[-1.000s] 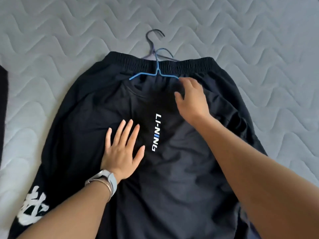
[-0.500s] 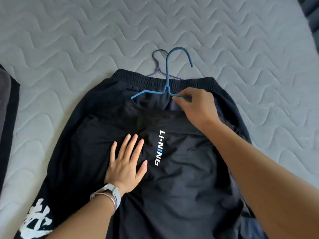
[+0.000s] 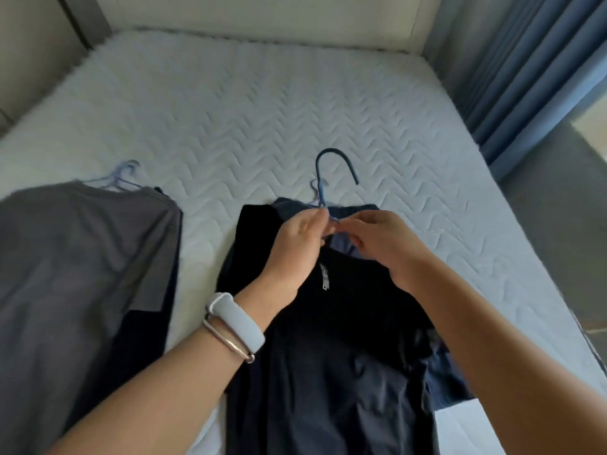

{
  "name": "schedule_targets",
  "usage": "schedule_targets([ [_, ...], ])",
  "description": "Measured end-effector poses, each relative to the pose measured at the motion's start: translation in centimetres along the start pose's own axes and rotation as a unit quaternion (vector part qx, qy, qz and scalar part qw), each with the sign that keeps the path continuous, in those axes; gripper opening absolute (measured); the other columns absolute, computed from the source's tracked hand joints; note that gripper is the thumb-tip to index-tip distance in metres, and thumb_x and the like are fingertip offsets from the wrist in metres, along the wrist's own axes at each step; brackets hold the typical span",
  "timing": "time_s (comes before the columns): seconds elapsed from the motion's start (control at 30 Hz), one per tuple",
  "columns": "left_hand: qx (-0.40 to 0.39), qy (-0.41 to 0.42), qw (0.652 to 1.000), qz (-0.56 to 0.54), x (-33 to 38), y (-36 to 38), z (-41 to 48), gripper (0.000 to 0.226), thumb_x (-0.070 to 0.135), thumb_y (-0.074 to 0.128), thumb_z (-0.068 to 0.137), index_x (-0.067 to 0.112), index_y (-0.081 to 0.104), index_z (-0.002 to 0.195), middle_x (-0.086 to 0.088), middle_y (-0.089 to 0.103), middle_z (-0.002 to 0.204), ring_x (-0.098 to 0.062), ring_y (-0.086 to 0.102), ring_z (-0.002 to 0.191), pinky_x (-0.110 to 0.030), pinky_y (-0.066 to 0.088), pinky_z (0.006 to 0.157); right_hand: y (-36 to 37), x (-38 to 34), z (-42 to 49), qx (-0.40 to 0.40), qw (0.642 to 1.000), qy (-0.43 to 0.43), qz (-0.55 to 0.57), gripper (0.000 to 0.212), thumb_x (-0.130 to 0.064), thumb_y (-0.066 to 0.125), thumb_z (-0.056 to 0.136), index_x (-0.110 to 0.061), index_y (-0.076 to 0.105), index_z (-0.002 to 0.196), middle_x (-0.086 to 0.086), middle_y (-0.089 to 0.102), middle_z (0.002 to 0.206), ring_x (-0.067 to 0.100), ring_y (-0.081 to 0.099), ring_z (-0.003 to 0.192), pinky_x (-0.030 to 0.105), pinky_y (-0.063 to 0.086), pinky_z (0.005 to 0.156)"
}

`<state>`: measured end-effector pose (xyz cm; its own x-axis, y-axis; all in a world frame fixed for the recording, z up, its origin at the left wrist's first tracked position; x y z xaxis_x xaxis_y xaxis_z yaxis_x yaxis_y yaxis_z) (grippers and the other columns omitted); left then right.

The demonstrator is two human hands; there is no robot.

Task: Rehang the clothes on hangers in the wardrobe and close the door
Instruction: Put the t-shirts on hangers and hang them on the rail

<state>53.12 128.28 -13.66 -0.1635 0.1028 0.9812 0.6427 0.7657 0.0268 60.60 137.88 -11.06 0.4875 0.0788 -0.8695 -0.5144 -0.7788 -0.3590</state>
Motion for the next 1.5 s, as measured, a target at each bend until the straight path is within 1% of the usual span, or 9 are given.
schedule_targets([
  [0.1,0.001,-0.015,0.999,-0.048,6.9,-0.9,-5.2,0.010,0.010,0.056,0.088,0.013,0.058,0.079,-0.008,0.061,0.080,-0.017,0.055,0.079,-0.028,0.044,0.076,0.3,-6.0,-6.8,-0.058,0.997,-0.011,0.057,0.033,-0.007,0.045,0.092,-0.008,0.053,0.060,-0.001,0.046,0.046,0.003,0.038,0.030,0.012,0.030,0.035],
  [0.2,0.038,0.008,0.998,-0.053,12.6,-3.8,-10.1,0.013,0.011,0.062,0.085,0.009,0.050,0.090,-0.007,0.058,0.076,-0.017,0.055,0.069,-0.036,0.048,0.082,1.4,-11.8,-13.0,-0.114,0.991,-0.065,0.038,0.032,-0.008,0.038,0.094,-0.007,0.059,0.071,0.003,0.055,0.058,0.009,0.047,0.046,0.016,0.036,0.045],
  [0.37,0.087,0.055,0.995,-0.010,21.6,-10.9,-18.0,0.023,-0.001,0.054,0.086,0.011,0.047,0.068,0.000,0.061,0.050,-0.014,0.061,0.054,-0.025,0.051,0.067,3.7,-18.6,-21.3,-0.182,0.967,-0.172,-0.036,0.022,-0.019,0.046,0.094,-0.009,0.065,0.092,-0.002,0.063,0.072,0.008,0.054,0.064,0.015,0.042,0.059],
  [0.57,0.127,0.120,0.950,0.258,29.0,-19.0,-28.2,0.027,-0.007,0.045,0.089,0.012,0.047,0.070,-0.005,0.059,0.072,0.003,0.058,0.038,-0.010,0.048,0.047,5.1,-23.9,-25.8,-0.066,0.943,-0.318,-0.073,0.013,-0.010,0.056,0.088,-0.010,0.068,0.092,-0.004,0.064,0.076,0.012,0.057,0.072,0.021,0.045,0.070],
  [0.77,0.267,0.193,0.849,0.412,33.7,-26.6,-40.5,0.021,-0.004,0.048,0.088,0.014,0.060,0.086,0.006,0.064,0.075,0.006,0.056,0.043,-0.005,0.040,0.047,12.6,-32.7,-35.2,-0.061,0.800,-0.579,-0.146,0.038,-0.024,0.059,0.088,-0.017,0.056,0.125,0.006,0.058,0.124,0.021,0.053,0.115,0.020,0.035,0.094],
  [0.97,0.403,0.237,0.783,0.411,34.0,-33.4,-52.5,0.019,0.005,0.052,0.090,0.014,0.065,0.099,0.008,0.065,0.079,0.012,0.057,0.054,-0.003,0.043,0.068,20.9,-37.6,-43.8,-0.132,0.757,-0.635,-0.082,0.015,-0.025,0.058,0.088,-0.015,0.068,0.090,-0.004,0.062,0.065,0.014,0.057,0.063,0.034,0.051,0.074],
  [1.07,0.489,0.247,0.722,0.422,32.7,-38.0,-58.5,0.022,0.012,0.054,0.090,0.011,0.068,0.108,0.004,0.068,0.086,0.014,0.059,0.063,-0.001,0.042,0.075,26.2,-39.0,-48.1,-0.150,0.738,-0.655,-0.063,0.017,-0.024,0.057,0.089,-0.012,0.069,0.089,-0.002,0.060,0.065,0.013,0.052,0.060,0.029,0.045,0.064],
  [1.27,0.556,0.103,0.671,0.481,27.2,-51.9,-70.8,0.030,0.029,0.046,0.094,0.009,0.069,0.096,-0.023,0.069,0.088,-0.034,0.062,0.081,-0.034,0.042,0.068,38.6,-41.3,-55.1,-0.173,0.726,-0.665,-0.031,0.017,-0.025,0.056,0.089,-0.014,0.068,0.084,0.010,0.069,0.076,0.027,0.062,0.071,0.031,0.050,0.068],
  [1.5,0.594,0.123,0.652,0.455,28.1,-64.7,-79.9,0.029,0.024,0.049,0.093,0.011,0.067,0.111,0.007,0.063,0.090,0.003,0.054,0.078,-0.007,0.038,0.069,53.0,-45.4,-62.1,-0.225,0.713,-0.664,-0.007,0.018,-0.025,0.057,0.089,-0.011,0.069,0.088,-0.002,0.062,0.066,0.021,0.061,0.070,0.033,0.050,0.073],
])
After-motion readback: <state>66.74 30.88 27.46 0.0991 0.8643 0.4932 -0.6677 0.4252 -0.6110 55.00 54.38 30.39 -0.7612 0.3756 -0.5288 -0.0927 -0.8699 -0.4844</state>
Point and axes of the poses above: each hand's wrist, its own z-axis towards the middle knuckle, its own y-axis out of the palm, x = y × z, the point moved 4 cm from there along z, towards the middle knuckle
